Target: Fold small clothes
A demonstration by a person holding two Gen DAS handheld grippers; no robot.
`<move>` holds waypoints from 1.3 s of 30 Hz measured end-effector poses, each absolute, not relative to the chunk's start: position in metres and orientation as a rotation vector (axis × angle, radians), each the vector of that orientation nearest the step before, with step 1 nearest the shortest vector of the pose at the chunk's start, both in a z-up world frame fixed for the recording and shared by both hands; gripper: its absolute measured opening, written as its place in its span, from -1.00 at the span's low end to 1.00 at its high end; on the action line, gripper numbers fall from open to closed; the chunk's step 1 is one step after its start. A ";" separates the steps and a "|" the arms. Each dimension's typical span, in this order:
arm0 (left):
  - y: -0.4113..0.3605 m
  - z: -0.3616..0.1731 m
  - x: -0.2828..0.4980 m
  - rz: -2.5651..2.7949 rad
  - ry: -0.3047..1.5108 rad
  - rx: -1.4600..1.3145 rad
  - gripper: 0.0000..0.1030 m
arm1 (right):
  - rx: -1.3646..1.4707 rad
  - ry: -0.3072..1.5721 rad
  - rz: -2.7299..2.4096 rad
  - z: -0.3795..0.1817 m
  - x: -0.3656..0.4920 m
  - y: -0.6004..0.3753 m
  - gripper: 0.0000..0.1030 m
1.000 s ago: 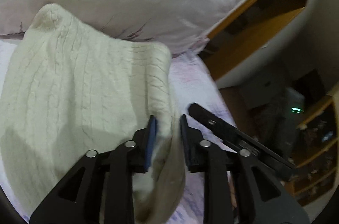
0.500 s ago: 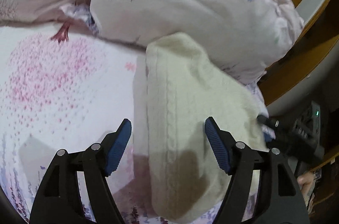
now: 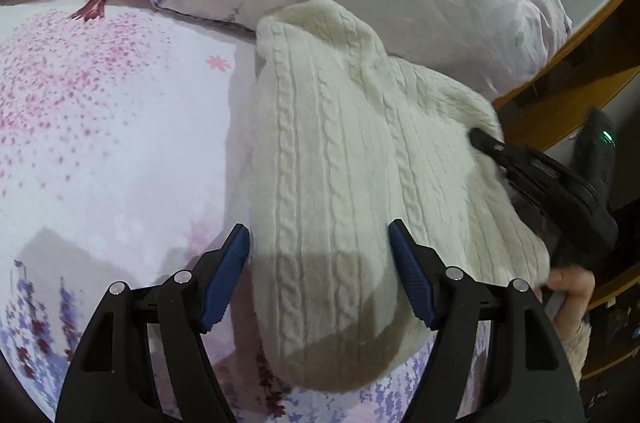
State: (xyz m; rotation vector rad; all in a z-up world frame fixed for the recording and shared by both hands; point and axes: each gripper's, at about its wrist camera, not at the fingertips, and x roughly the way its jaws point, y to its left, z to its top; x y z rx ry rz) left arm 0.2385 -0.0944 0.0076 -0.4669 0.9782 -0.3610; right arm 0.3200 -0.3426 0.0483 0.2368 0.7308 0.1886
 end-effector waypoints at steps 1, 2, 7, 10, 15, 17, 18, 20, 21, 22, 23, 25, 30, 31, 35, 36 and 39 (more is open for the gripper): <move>-0.097 0.008 0.238 -0.361 0.975 -0.459 0.40 | 0.242 0.762 0.174 0.042 0.328 -0.344 -0.78; -0.099 0.008 0.239 -0.361 0.972 -0.454 0.40 | 0.265 0.811 0.161 0.032 0.338 -0.348 -0.78; -0.094 0.010 0.240 -0.370 0.976 -0.485 0.40 | 0.396 0.894 0.183 0.009 0.349 -0.364 -0.47; -0.086 0.012 0.237 -0.375 0.971 -0.512 0.40 | 0.481 0.899 0.225 0.013 0.332 -0.378 0.06; -0.077 0.009 0.226 -0.380 0.967 -0.513 0.39 | 0.578 0.878 0.359 0.015 0.289 -0.390 0.14; -0.076 0.009 0.222 -0.383 0.967 -0.498 0.39 | 0.584 0.878 0.391 0.014 0.278 -0.389 0.14; -0.076 0.009 0.220 -0.382 0.968 -0.494 0.39 | 0.585 0.880 0.408 0.013 0.274 -0.388 0.14; -0.074 0.007 0.217 -0.380 0.971 -0.489 0.39 | 0.566 0.890 0.417 0.009 0.264 -0.382 -0.25; -0.074 0.006 0.216 -0.380 0.973 -0.488 0.39 | 0.550 0.895 0.413 0.007 0.261 -0.380 -0.55; -0.074 0.006 0.216 -0.380 0.975 -0.486 0.39 | 0.529 0.918 0.401 0.003 0.259 -0.378 -0.78; -0.072 0.005 0.215 -0.379 0.977 -0.483 0.39 | 0.525 0.936 0.387 -0.004 0.256 -0.382 -0.80; -0.072 0.003 0.213 -0.386 0.988 -0.475 0.39 | 0.519 0.943 0.369 -0.013 0.250 -0.380 -0.80; -0.063 0.013 0.220 -0.418 0.999 -0.507 0.39 | 0.544 0.949 0.372 -0.008 0.247 -0.387 -0.48; -0.056 0.020 0.227 -0.413 0.975 -0.520 0.39 | 0.558 0.944 0.378 -0.004 0.249 -0.390 -0.23; -0.045 0.029 0.264 -0.394 0.973 -0.554 0.42 | 0.625 0.863 0.396 0.018 0.278 -0.402 0.30; -0.044 0.029 0.275 -0.385 0.978 -0.561 0.42 | 0.640 0.864 0.393 0.018 0.288 -0.405 0.30; -0.049 0.025 0.307 -0.384 1.018 -0.584 0.42 | 0.680 0.896 0.382 0.015 0.326 -0.408 0.30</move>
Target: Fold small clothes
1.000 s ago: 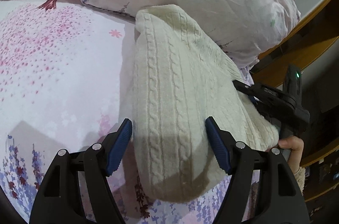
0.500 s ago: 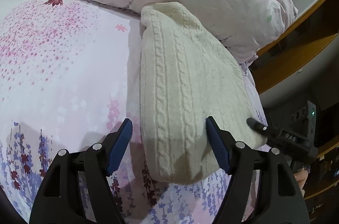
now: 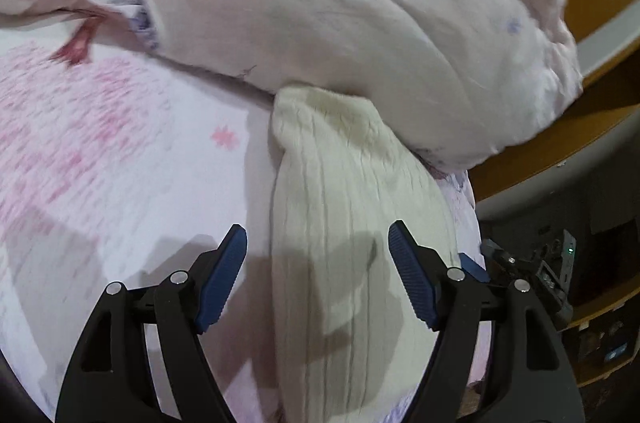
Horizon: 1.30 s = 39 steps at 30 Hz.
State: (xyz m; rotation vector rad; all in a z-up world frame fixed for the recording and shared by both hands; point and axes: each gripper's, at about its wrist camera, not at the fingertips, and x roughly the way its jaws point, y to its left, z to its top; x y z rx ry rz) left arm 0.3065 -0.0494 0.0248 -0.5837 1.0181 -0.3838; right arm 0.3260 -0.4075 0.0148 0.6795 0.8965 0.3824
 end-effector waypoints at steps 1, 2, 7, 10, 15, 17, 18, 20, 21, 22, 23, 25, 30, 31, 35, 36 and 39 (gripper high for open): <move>-0.053 0.022 0.317 -0.385 1.032 -0.576 0.42 | 0.675 0.905 0.370 0.013 0.336 -0.407 0.30; -0.057 0.020 0.326 -0.375 1.043 -0.561 0.42 | 0.672 0.916 0.352 0.011 0.348 -0.406 0.28; -0.067 0.006 0.350 -0.351 1.065 -0.561 0.17 | 0.642 0.950 0.353 0.001 0.370 -0.397 -0.45; -0.067 0.002 0.354 -0.371 1.044 -0.587 -0.40 | 0.584 0.897 0.364 0.005 0.367 -0.390 -0.75; -0.045 -0.003 0.349 -0.317 0.995 -0.626 -0.82 | 0.572 0.888 0.262 0.000 0.366 -0.397 -0.84; -0.039 -0.008 0.354 -0.302 1.004 -0.627 -0.84 | 0.579 0.907 0.230 -0.006 0.368 -0.397 -0.82; -0.040 -0.008 0.354 -0.304 1.006 -0.624 -0.84 | 0.566 0.906 0.221 -0.005 0.367 -0.396 -0.81; -0.040 -0.002 0.350 -0.329 0.992 -0.606 -0.83 | 0.528 0.901 0.219 0.001 0.363 -0.389 -0.56; -0.041 0.001 0.348 -0.340 0.988 -0.608 -0.82 | 0.523 0.897 0.220 0.004 0.359 -0.387 -0.46; -0.040 0.005 0.345 -0.355 0.986 -0.611 -0.77 | 0.524 0.891 0.223 0.006 0.354 -0.388 -0.28; -0.036 0.008 0.338 -0.366 0.980 -0.615 -0.56 | 0.534 0.881 0.247 0.009 0.345 -0.391 -0.13; -0.032 0.016 0.323 -0.386 0.963 -0.593 0.05 | 0.550 0.858 0.278 0.011 0.328 -0.395 0.00; -0.051 0.033 0.267 -0.407 0.909 -0.413 0.27 | 0.582 0.860 0.361 0.001 0.282 -0.399 0.01; -0.057 0.034 0.258 -0.411 0.907 -0.379 0.30 | 0.578 0.861 0.364 -0.001 0.277 -0.399 0.01; -0.083 0.033 0.233 -0.394 0.910 -0.222 0.30 | 0.555 0.870 0.358 -0.007 0.252 -0.391 -0.23; -0.083 0.033 0.230 -0.386 0.906 -0.197 0.30 | 0.552 0.873 0.354 -0.008 0.249 -0.391 -0.44; -0.093 0.029 0.228 -0.362 0.902 -0.163 0.30 | 0.572 0.887 0.340 -0.019 0.244 -0.386 -0.71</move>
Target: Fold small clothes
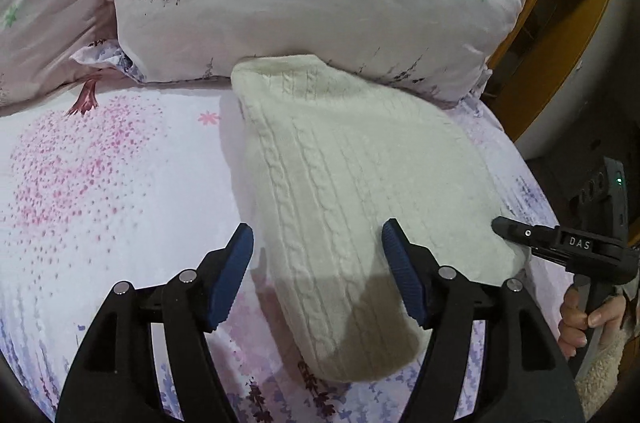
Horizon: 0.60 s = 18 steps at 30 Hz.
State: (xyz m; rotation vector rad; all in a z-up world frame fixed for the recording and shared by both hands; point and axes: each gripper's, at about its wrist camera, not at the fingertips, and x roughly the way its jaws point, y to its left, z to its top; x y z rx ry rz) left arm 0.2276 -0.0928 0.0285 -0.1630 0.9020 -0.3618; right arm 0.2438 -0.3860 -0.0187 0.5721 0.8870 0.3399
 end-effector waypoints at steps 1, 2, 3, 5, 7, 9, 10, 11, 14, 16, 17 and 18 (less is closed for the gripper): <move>-0.091 0.028 0.228 -0.360 0.903 -0.164 0.31 | 0.572 0.887 0.337 -0.020 0.242 -0.387 -0.72; -0.094 0.026 0.228 -0.359 0.903 -0.161 0.33 | 0.574 0.886 0.329 -0.021 0.240 -0.386 -0.72; -0.093 0.025 0.227 -0.356 0.901 -0.158 0.34 | 0.577 0.886 0.325 -0.022 0.238 -0.389 -0.72; -0.092 0.023 0.227 -0.353 0.901 -0.158 0.36 | 0.582 0.889 0.318 -0.023 0.239 -0.388 -0.72; -0.098 0.021 0.230 -0.350 0.901 -0.161 0.41 | 0.584 0.891 0.315 -0.024 0.238 -0.388 -0.71; -0.099 0.020 0.229 -0.348 0.902 -0.163 0.45 | 0.588 0.894 0.313 -0.024 0.239 -0.389 -0.64; -0.099 0.020 0.229 -0.349 0.904 -0.166 0.46 | 0.590 0.896 0.310 -0.024 0.239 -0.389 -0.50; -0.099 0.020 0.230 -0.352 0.907 -0.171 0.46 | 0.584 0.900 0.301 -0.024 0.240 -0.389 -0.28; -0.090 0.023 0.234 -0.385 0.931 -0.235 0.59 | 0.599 0.895 0.304 -0.018 0.246 -0.392 0.24; -0.080 0.022 0.243 -0.426 0.964 -0.322 0.61 | 0.648 0.867 0.326 -0.011 0.251 -0.399 0.39; -0.077 0.021 0.247 -0.437 0.980 -0.361 0.61 | 0.667 0.852 0.339 -0.006 0.256 -0.401 0.41; -0.074 0.020 0.252 -0.450 0.995 -0.398 0.61 | 0.677 0.845 0.347 -0.003 0.262 -0.403 0.42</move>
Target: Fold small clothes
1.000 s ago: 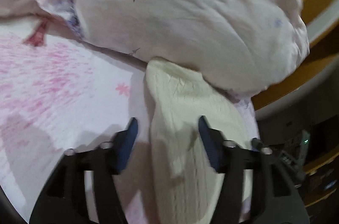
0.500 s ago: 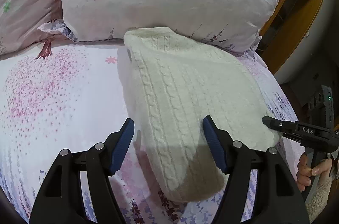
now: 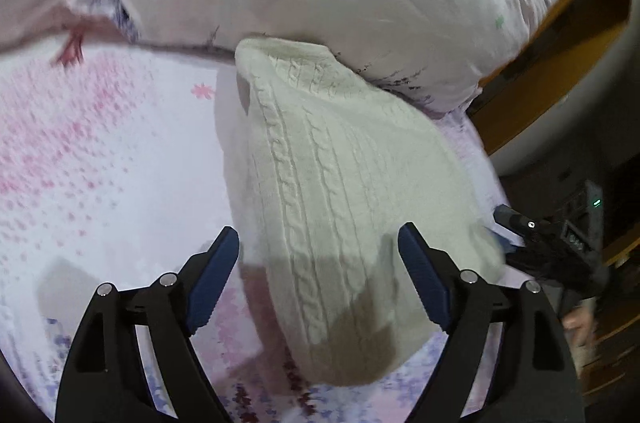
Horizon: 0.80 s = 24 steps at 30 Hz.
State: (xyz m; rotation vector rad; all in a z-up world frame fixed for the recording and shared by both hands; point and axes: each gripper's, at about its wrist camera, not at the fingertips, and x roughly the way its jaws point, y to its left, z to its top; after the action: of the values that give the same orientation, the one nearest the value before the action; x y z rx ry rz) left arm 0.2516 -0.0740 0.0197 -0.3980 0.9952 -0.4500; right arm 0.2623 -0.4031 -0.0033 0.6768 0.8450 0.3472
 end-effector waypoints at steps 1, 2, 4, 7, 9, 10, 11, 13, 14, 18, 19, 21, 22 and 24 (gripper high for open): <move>-0.071 0.018 0.257 -0.463 1.010 -0.437 0.61 | 0.681 0.846 0.349 -0.002 0.267 -0.404 0.44; -0.069 0.017 0.260 -0.469 1.017 -0.456 0.61 | 0.684 0.856 0.351 0.000 0.276 -0.404 0.44; -0.067 0.015 0.269 -0.473 1.028 -0.487 0.61 | 0.690 0.878 0.351 -0.001 0.289 -0.403 0.44; -0.069 0.011 0.279 -0.483 1.047 -0.517 0.61 | 0.691 0.911 0.350 -0.005 0.306 -0.398 0.44; -0.073 0.006 0.287 -0.491 1.067 -0.535 0.60 | 0.688 0.930 0.362 -0.010 0.316 -0.393 0.44; -0.074 0.003 0.289 -0.494 1.075 -0.543 0.60 | 0.689 0.936 0.369 -0.012 0.318 -0.391 0.44; -0.076 0.000 0.291 -0.501 1.084 -0.557 0.58 | 0.689 0.947 0.389 -0.015 0.322 -0.388 0.45; -0.079 -0.002 0.295 -0.509 1.078 -0.576 0.58 | 0.677 0.941 0.411 -0.016 0.324 -0.382 0.45; -0.082 -0.001 0.296 -0.508 1.076 -0.575 0.58 | 0.670 0.944 0.425 -0.016 0.326 -0.378 0.45; -0.085 -0.003 0.302 -0.506 1.077 -0.602 0.50 | 0.700 0.958 0.502 -0.021 0.331 -0.368 0.30; -0.085 -0.005 0.304 -0.510 1.078 -0.617 0.41 | 0.694 0.948 0.504 -0.021 0.330 -0.366 0.19; -0.085 -0.007 0.304 -0.509 1.075 -0.635 0.22 | 0.695 0.960 0.519 -0.025 0.332 -0.361 -0.09; -0.084 -0.006 0.303 -0.520 1.065 -0.644 0.03 | 0.712 0.957 0.529 -0.027 0.331 -0.360 -0.21; -0.083 -0.003 0.301 -0.550 1.048 -0.648 -0.15 | 0.741 0.937 0.545 -0.026 0.327 -0.361 -0.31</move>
State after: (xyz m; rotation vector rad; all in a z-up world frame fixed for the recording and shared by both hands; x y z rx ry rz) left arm 0.3007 -0.0827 -0.0027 -0.6477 1.0476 -0.5499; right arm 0.3271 -0.3614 -0.0261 0.7413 0.9370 0.5449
